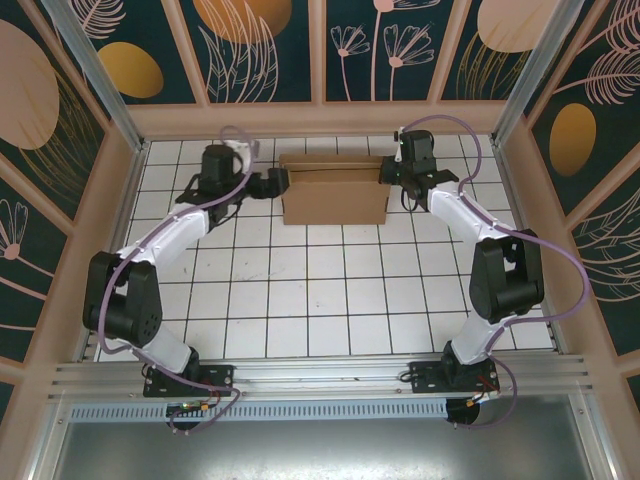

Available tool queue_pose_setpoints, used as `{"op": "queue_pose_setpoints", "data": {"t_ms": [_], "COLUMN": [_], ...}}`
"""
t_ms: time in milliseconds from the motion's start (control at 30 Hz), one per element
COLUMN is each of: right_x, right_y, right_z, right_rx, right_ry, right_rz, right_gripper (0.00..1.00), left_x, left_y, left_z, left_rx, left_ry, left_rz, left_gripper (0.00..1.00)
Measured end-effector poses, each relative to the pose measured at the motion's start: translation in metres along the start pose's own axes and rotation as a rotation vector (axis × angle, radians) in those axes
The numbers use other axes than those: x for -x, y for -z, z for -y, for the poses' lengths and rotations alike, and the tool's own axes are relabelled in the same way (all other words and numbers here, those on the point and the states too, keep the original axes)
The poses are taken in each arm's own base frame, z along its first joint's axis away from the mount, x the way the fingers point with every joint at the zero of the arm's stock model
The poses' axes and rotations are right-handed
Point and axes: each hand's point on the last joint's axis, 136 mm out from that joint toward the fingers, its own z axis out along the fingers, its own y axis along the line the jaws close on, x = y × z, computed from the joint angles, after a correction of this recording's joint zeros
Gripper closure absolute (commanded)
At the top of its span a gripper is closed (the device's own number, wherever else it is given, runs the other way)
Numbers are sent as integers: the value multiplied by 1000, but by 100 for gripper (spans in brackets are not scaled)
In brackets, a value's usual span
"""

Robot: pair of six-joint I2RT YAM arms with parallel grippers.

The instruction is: Fold the paper box

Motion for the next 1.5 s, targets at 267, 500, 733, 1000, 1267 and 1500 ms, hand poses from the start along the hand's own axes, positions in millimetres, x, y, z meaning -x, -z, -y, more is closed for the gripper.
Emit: {"op": "queue_pose_setpoints", "data": {"t_ms": [267, 500, 733, 1000, 1267, 1500], "right_x": [0, -1, -3, -7, -8, -9], "right_y": [1, 1, 4, 10, 14, 14], "right_z": [0, -3, -6, -8, -8, -8], "right_rx": [2, 18, 39, 58, 63, 64], "right_ry": [20, 54, 79, 131, 160, 167], "right_rz": [5, 4, 6, 8, 10, 9], "right_gripper": [100, 100, 100, 100, 100, 100], "left_x": [-13, -26, -49, -41, -40, -50], "left_y": [23, 19, 2, -26, -49, -59], "left_z": [-4, 15, 9, 3, -1, 3], "left_rx": [-141, -292, -308, -312, -367, -467], "left_ry": [-84, -306, -555, -780, -884, -926], "left_rz": [178, 250, 192, 138, 61, -5], "left_gripper": [1, 1, 1, 1, 1, 4]}}
